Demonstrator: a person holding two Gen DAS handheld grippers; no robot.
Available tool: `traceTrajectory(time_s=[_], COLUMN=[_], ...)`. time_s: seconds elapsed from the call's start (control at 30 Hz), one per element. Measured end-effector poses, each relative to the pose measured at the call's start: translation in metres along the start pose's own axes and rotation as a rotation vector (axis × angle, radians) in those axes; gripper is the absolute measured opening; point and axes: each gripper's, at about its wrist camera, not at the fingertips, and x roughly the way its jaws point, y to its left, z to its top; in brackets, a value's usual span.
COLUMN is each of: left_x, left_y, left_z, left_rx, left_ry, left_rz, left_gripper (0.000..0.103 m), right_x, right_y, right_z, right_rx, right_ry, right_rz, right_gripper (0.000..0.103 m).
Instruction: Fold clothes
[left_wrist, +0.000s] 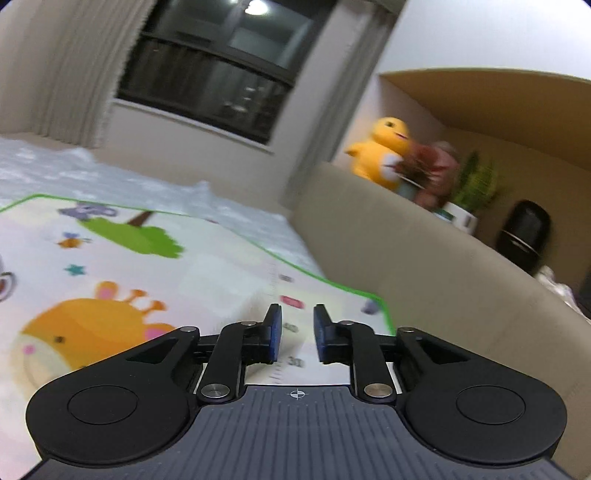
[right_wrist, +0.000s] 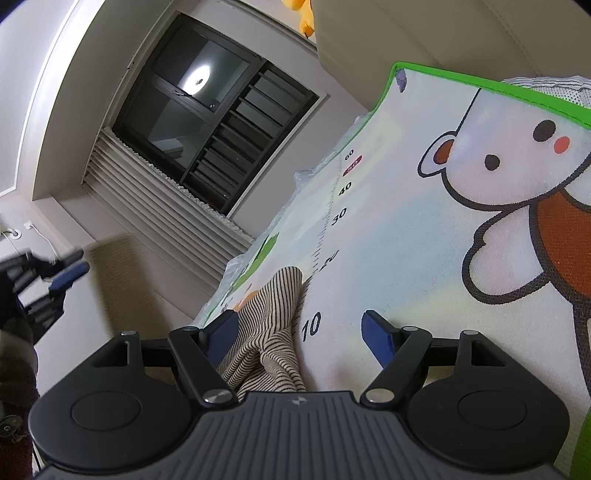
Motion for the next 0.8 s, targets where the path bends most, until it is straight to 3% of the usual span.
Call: traceTrajectory(time_s=[0.07, 0.2, 0.27, 0.4, 0.5, 0.57, 0.8], left_x=[0.007, 0.021, 0.027, 0.03, 0.032, 0.027, 0.025], left_y=[-0.005, -0.016, -0.019, 0.023, 0.051, 0.048, 0.05], left_z=[-0.011, -0.034, -0.048, -0.122, -0.174, -0.178, -0.184], left_rx=[0.011, 0.033, 0.041, -0.008, -0.04, -0.004, 0.011], left_ry=[0.031, 0.094, 0.128, 0.238, 0.312, 0.284, 0.251], left_rz=[-0.011, -0.034, -0.039, 0.063, 0.135, 0.125, 0.098], left_gripper=[0.047, 0.066, 0.084, 0.094, 0.096, 0.103, 0.103], right_x=[0.0, 0.003, 0.007, 0.024, 0.043, 0.064, 0.158], right_y=[0.0, 0.003, 0.007, 0.036, 0.077, 0.101, 0.134], right_z=[0.0, 0.001, 0.002, 0.005, 0.006, 0.009, 0.01], right_rx=[0.0, -0.008, -0.028, -0.182, -0.419, -0.525, -0.631], right_ry=[0.0, 0.012, 0.034, 0.112, 0.133, 0.173, 0.27], right_rz=[-0.001, -0.019, -0.043, -0.117, -0.151, -0.152, -0.272], right_gripper=[0.074, 0.075, 0.076, 0.076, 0.062, 0.055, 0.054])
